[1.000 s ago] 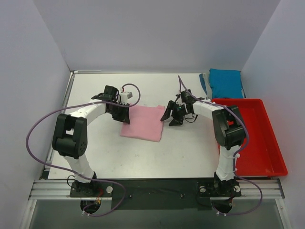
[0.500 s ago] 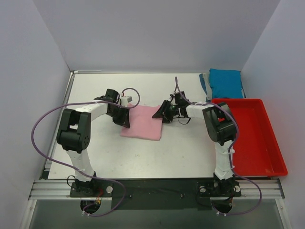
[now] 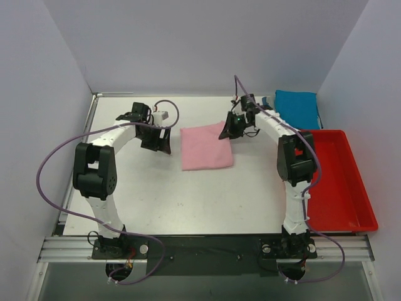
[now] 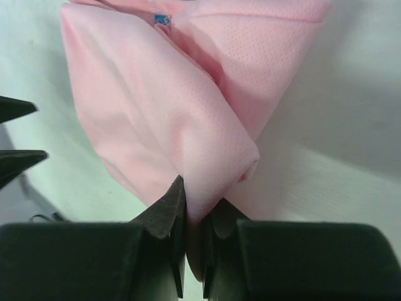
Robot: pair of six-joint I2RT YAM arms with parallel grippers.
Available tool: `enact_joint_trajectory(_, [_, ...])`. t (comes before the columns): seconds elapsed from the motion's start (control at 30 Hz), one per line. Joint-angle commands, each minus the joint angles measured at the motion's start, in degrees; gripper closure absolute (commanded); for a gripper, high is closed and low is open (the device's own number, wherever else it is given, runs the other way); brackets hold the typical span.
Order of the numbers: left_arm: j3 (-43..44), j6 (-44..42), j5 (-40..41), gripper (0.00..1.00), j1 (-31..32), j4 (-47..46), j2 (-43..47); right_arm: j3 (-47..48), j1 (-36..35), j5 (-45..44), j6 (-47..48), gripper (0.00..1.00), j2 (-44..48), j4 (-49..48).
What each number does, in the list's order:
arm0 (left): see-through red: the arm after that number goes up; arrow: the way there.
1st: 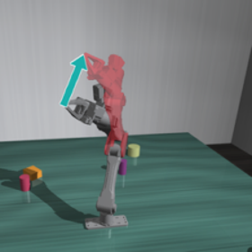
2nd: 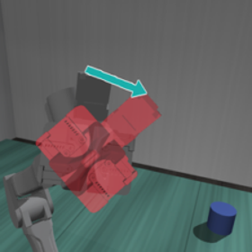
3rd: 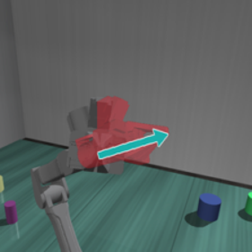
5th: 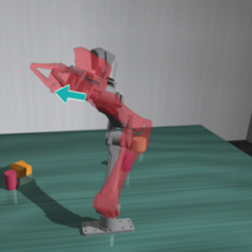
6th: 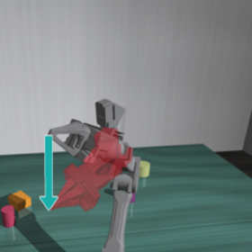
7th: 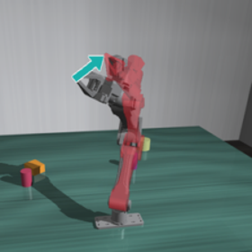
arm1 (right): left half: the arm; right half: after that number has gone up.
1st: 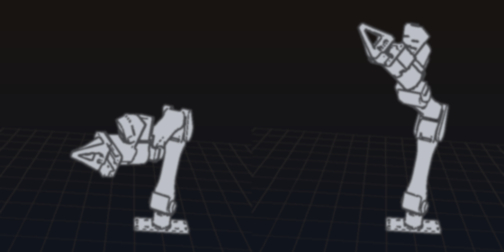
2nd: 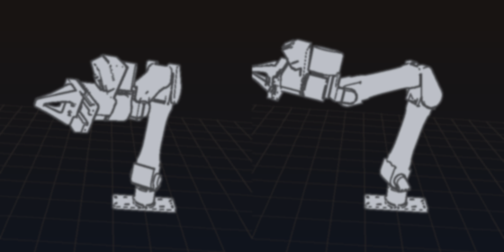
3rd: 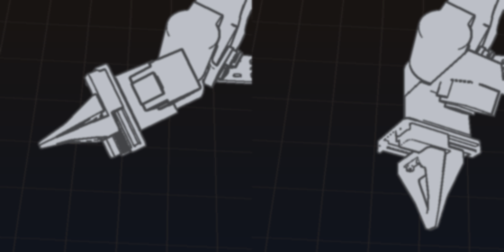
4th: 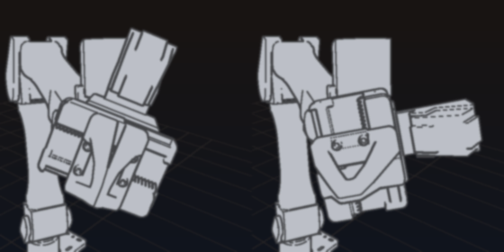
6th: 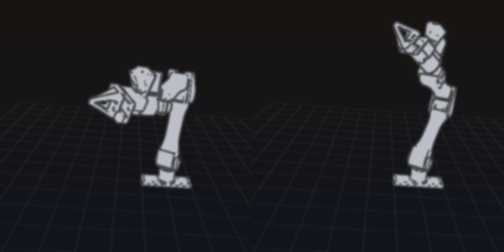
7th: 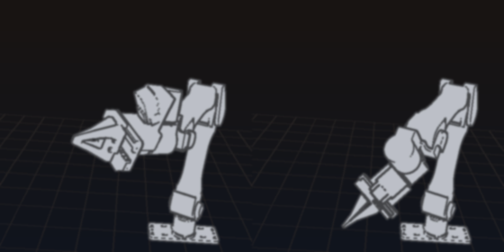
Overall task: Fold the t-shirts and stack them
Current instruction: Put the neatly folded tshirt into the corner of the board with the right arm
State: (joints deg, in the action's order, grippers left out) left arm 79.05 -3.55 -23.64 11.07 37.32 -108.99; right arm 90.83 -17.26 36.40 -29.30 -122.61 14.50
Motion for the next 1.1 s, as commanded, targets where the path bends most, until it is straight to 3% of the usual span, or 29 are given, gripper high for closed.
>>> enact_joint_trajectory(0.0, [4.10, -2.69, 2.72, 0.15, -1.05, 2.76, 2.20, 12.25, 3.89, -10.27, 23.90, 1.00, -1.67, 24.41])
enact_joint_trajectory(0.17, [4.01, -3.48, 3.86, 0.13, -1.05, 2.85, 1.85, 27.70, 8.63, -22.31, 35.87, 1.00, -5.09, 36.80])
enact_joint_trajectory(0.43, [3.48, -4.01, 4.57, 0.10, -0.96, 2.76, 1.85, 40.82, 11.19, -39.97, 50.47, 1.00, -7.55, 39.55])
enact_joint_trajectory(0.53, [3.05, -4.18, 5.09, 0.09, -1.14, 2.41, 1.94, 45.83, 11.72, -44.30, 53.90, 1.00, -8.79, 37.63])
enact_joint_trajectory(0.8, [2.16, -4.09, 5.62, 0.08, -0.96, 1.70, 2.03, 45.93, 12.95, -48.00, 57.24, 1.00, -8.17, 26.91])
enact_joint_trajectory(1.07, [1.90, -4.09, 5.80, 0.07, -1.05, 1.44, 2.11, 46.11, 13.12, -49.15, 68.49, 1.00, -8.97, 17.06])
